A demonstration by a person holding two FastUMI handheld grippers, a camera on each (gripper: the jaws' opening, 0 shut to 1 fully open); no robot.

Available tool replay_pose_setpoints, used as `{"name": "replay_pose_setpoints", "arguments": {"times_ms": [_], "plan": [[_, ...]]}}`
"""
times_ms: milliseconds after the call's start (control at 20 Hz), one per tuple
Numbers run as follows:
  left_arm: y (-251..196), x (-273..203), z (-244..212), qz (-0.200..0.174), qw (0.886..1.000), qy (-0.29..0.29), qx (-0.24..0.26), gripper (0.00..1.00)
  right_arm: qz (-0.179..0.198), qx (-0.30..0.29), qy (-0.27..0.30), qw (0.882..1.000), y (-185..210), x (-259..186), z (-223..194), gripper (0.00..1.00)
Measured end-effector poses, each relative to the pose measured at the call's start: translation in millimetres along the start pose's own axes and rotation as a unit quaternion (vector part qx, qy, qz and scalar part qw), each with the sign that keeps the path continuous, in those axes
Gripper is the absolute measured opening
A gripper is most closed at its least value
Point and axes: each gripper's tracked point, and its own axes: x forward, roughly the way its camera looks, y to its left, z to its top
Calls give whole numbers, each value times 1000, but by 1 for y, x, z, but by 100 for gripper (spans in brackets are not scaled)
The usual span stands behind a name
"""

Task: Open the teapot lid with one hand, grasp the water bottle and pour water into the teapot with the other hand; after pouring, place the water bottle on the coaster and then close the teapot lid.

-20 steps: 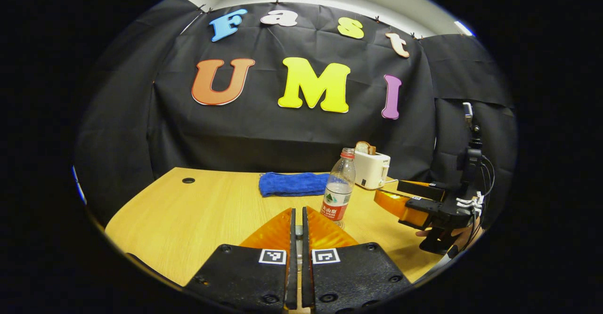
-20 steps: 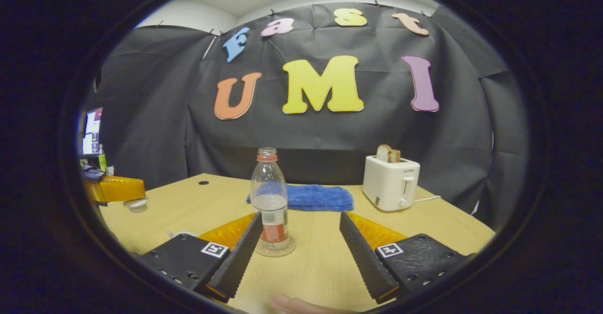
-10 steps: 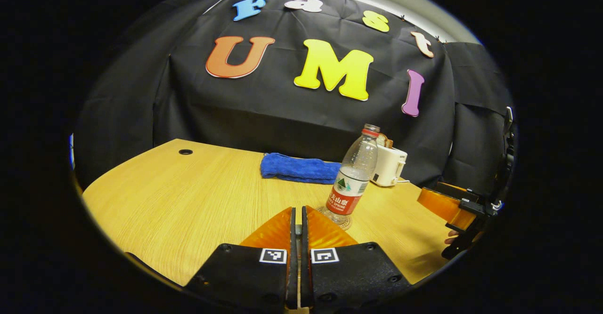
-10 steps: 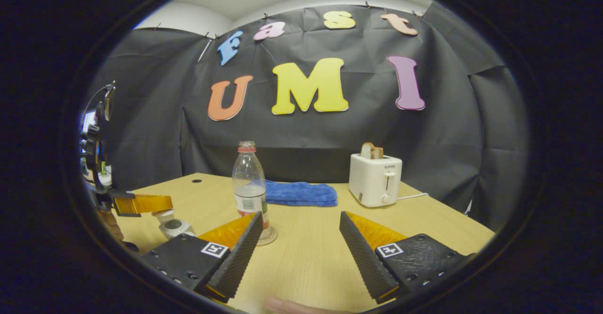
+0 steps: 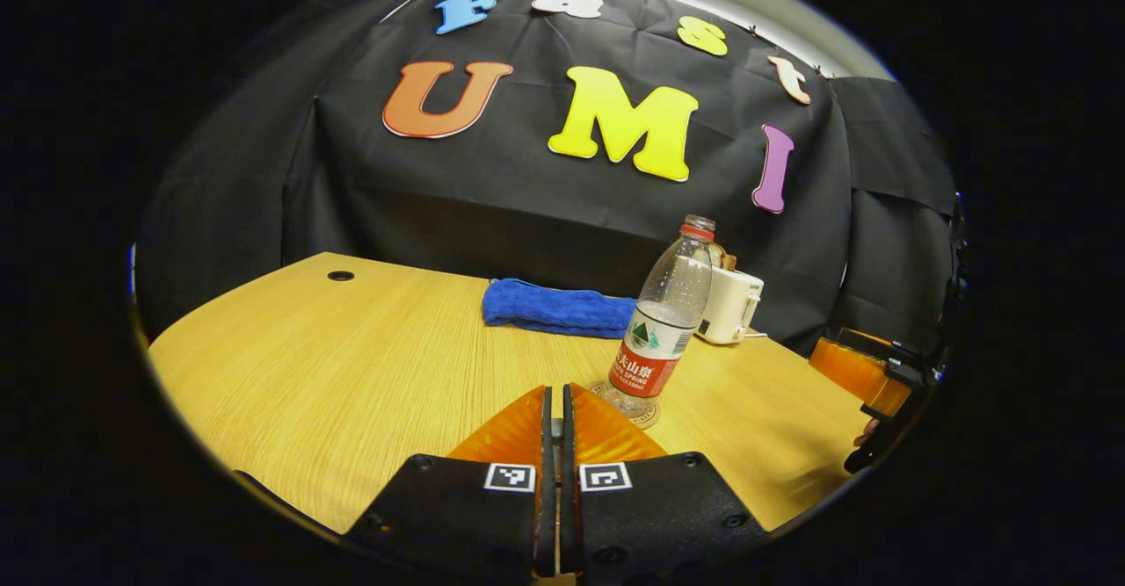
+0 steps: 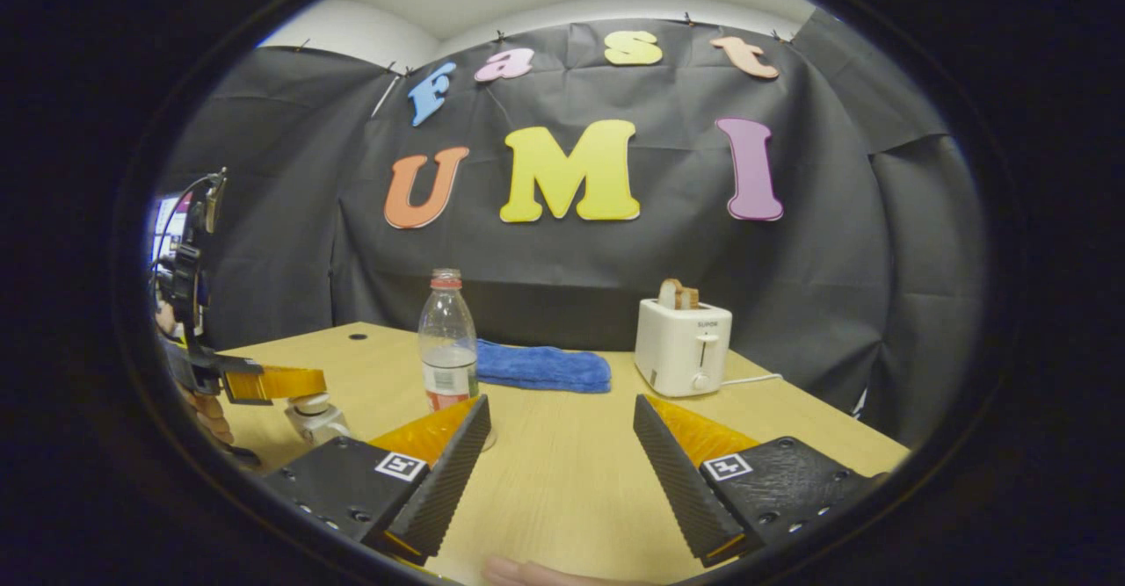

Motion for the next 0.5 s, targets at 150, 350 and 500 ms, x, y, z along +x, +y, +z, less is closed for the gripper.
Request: {"name": "replay_pose_setpoints", "arguments": {"times_ms": [150, 350, 500], "plan": [[4, -2, -3, 11, 1000, 5, 0, 4, 4, -4, -4, 1000, 4, -3, 2, 98], [6, -4, -11, 21, 1000, 16, -1, 5, 4, -15, -12, 1000, 6, -4, 6, 97], [6, -3, -14, 43, 999, 12, 30, 5, 4, -15, -11, 1000, 6, -5, 6, 97]]}}
